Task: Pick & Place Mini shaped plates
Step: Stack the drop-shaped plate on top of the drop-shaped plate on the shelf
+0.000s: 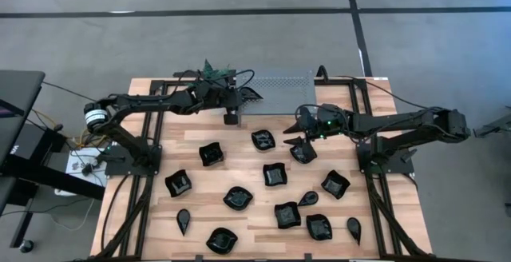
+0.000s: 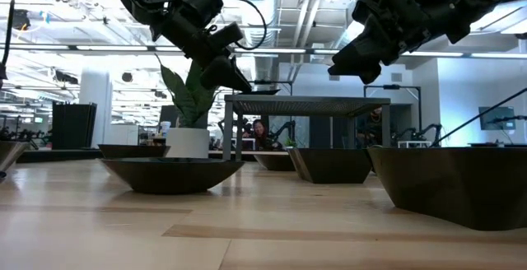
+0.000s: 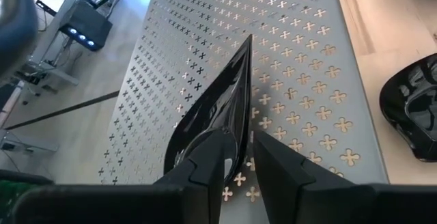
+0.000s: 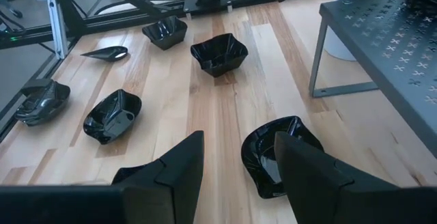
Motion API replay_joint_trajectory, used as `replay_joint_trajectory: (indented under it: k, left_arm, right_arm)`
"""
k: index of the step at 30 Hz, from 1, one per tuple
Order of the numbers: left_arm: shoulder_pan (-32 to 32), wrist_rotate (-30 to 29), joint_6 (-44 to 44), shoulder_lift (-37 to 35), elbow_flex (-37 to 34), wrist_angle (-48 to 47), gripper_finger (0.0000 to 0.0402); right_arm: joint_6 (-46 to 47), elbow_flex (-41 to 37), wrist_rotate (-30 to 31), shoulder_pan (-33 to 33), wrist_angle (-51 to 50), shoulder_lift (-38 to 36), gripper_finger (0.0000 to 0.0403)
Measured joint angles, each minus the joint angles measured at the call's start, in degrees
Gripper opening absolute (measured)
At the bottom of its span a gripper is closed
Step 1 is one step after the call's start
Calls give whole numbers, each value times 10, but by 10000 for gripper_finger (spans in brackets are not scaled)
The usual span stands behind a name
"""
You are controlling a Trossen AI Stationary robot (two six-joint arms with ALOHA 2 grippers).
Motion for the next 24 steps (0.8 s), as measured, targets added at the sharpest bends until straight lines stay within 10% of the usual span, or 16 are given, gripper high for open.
replay_joint_trajectory:
  k: [24]
  left_arm:
    - [3, -94, -17, 12, 0, 25, 24]
  right_arm:
    - [-1, 0, 0, 0, -2, 0, 175]
